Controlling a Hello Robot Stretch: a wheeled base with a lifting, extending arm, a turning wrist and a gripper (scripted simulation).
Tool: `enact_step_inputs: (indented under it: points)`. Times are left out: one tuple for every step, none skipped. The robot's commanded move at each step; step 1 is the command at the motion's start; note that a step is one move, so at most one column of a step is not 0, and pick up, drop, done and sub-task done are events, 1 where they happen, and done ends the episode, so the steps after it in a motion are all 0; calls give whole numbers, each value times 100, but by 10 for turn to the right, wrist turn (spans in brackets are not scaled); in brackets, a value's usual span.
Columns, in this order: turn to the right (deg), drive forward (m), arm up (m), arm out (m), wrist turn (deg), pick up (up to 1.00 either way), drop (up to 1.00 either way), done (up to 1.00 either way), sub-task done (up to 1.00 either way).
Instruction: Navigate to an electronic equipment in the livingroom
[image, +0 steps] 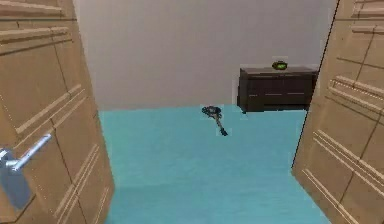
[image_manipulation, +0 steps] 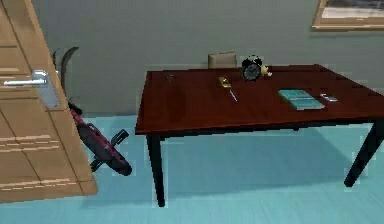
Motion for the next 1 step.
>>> enact_step_inputs:
  points:
    - [0, 25, 0, 0, 0, 0, 0, 0, 0]
